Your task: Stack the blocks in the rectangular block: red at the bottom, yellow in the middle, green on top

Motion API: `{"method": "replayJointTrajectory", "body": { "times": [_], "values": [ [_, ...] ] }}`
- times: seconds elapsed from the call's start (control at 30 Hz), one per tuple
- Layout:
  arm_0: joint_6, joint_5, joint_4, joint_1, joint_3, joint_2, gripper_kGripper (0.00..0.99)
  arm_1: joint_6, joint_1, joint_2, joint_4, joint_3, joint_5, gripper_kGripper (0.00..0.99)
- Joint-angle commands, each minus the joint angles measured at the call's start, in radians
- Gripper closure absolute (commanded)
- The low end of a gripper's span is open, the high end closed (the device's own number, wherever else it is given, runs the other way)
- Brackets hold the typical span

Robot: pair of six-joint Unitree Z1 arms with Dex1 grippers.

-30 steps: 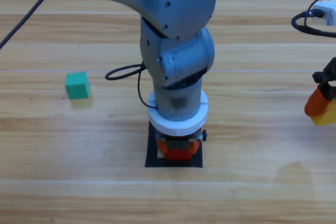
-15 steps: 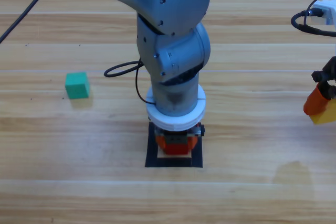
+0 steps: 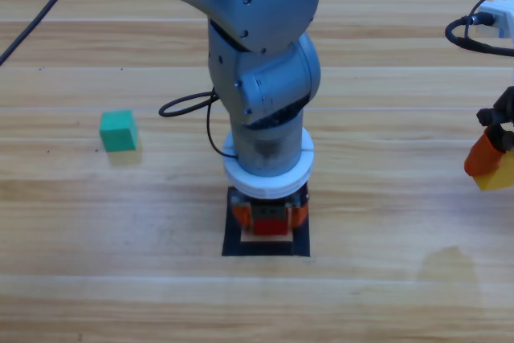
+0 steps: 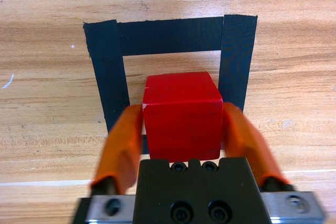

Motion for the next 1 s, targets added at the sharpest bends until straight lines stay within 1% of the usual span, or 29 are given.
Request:
{"method": "replayJointTrajectory", "body": {
  "times": [0.03, 0.17, 0.33, 0.43, 0.5, 0.53, 0.63, 0.73, 0.77, 0.83, 0.93, 0.97, 1.0],
  "values": [
    [-0.034, 0.013, -0.008, 0.019, 0.016, -0.005, 0.000, -0.001, -0.014, 0.061, -0.037, 0.011, 0.006, 0.651],
    [-0.039, 0.014, -0.008, 0.014, 0.013, -0.017, 0.000, -0.001, -0.014, 0.061, -0.037, 0.011, 0.006, 0.651],
    [-0.036, 0.036, 0.015, 0.011, -0.029, -0.063, 0.000, 0.009, -0.005, 0.045, -0.037, 0.019, 0.003, 0.651],
    [-0.011, 0.076, 0.044, 0.016, -0.083, -0.125, 0.002, 0.033, 0.020, 0.038, -0.033, 0.019, -0.009, 0.651],
    [0.009, 0.103, 0.059, 0.045, -0.101, -0.191, 0.014, 0.061, 0.046, 0.030, -0.025, 0.013, -0.016, 0.651],
    [0.026, 0.117, 0.059, 0.071, -0.099, -0.238, 0.021, 0.081, 0.064, 0.029, -0.014, 0.006, -0.023, 0.651],
    [0.096, 0.128, 0.059, 0.154, -0.073, -0.335, 0.019, 0.136, 0.115, 0.024, -0.010, -0.001, -0.031, 0.651],
    [0.176, 0.120, 0.061, 0.241, -0.027, -0.389, 0.019, 0.197, 0.173, 0.044, 0.003, -0.032, -0.031, 0.651],
    [0.207, 0.116, 0.061, 0.269, -0.012, -0.401, 0.019, 0.217, 0.201, 0.058, 0.016, -0.056, -0.037, 0.651],
    [0.266, 0.100, 0.064, 0.322, 0.016, -0.418, 0.019, 0.249, 0.234, 0.078, 0.030, -0.093, -0.039, 0.651],
    [0.358, 0.034, 0.067, 0.419, 0.048, -0.413, 0.019, 0.308, 0.276, 0.150, 0.044, -0.176, -0.032, 0.651],
    [0.401, -0.003, 0.067, 0.467, 0.065, -0.410, 0.019, 0.318, 0.287, 0.171, 0.056, -0.207, -0.032, 0.651],
    [0.423, -0.021, 0.067, 0.496, 0.075, -0.410, 0.019, 0.329, 0.299, 0.197, 0.079, -0.247, -0.032, 0.651]
  ]
}}
